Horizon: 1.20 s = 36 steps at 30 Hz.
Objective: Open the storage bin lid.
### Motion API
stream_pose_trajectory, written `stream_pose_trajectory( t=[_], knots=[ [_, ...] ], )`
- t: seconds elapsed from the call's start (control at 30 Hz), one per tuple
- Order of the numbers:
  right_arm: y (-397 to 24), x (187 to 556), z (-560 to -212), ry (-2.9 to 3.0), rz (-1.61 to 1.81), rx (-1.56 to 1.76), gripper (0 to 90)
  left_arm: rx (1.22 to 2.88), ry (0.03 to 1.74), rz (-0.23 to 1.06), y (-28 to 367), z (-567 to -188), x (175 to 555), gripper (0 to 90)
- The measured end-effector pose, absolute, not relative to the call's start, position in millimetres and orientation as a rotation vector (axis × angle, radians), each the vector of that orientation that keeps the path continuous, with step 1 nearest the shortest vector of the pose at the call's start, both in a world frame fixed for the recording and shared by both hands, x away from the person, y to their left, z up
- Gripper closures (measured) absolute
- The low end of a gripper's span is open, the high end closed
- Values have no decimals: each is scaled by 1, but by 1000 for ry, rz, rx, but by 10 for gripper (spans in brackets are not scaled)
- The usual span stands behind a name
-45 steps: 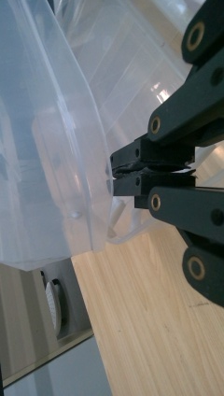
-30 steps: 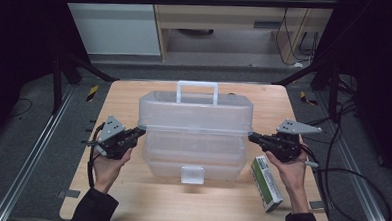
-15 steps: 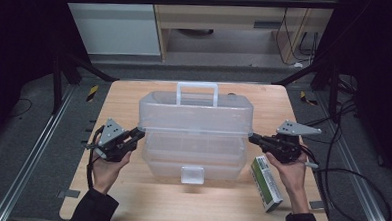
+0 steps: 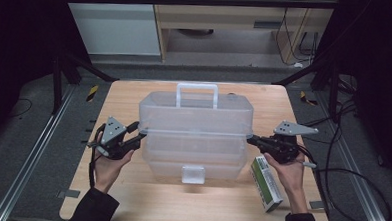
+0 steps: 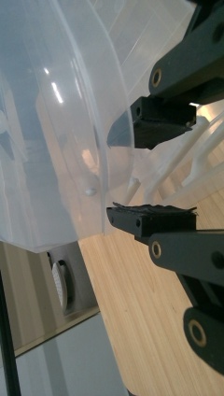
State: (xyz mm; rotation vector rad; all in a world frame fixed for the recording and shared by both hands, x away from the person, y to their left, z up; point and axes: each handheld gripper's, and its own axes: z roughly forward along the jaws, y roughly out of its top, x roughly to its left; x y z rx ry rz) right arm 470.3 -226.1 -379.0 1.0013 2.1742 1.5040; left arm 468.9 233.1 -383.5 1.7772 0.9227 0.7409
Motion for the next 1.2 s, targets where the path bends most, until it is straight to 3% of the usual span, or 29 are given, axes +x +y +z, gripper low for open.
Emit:
stream_pose_trajectory(
  t=[0.4, 0.7, 1.2],
  knots=[
    [-225, 470, -380, 2179, 1497, 1006, 896, 1779, 928, 758, 231, -382, 476, 638],
    [-225, 472, -394, 2220, 1370, 1104, 791, 1774, 926, 764, 232, -378, 473, 665],
    [-220, 476, -414, 2273, 1248, 1169, 701, 1768, 929, 779, 231, -376, 473, 672]
  ],
)
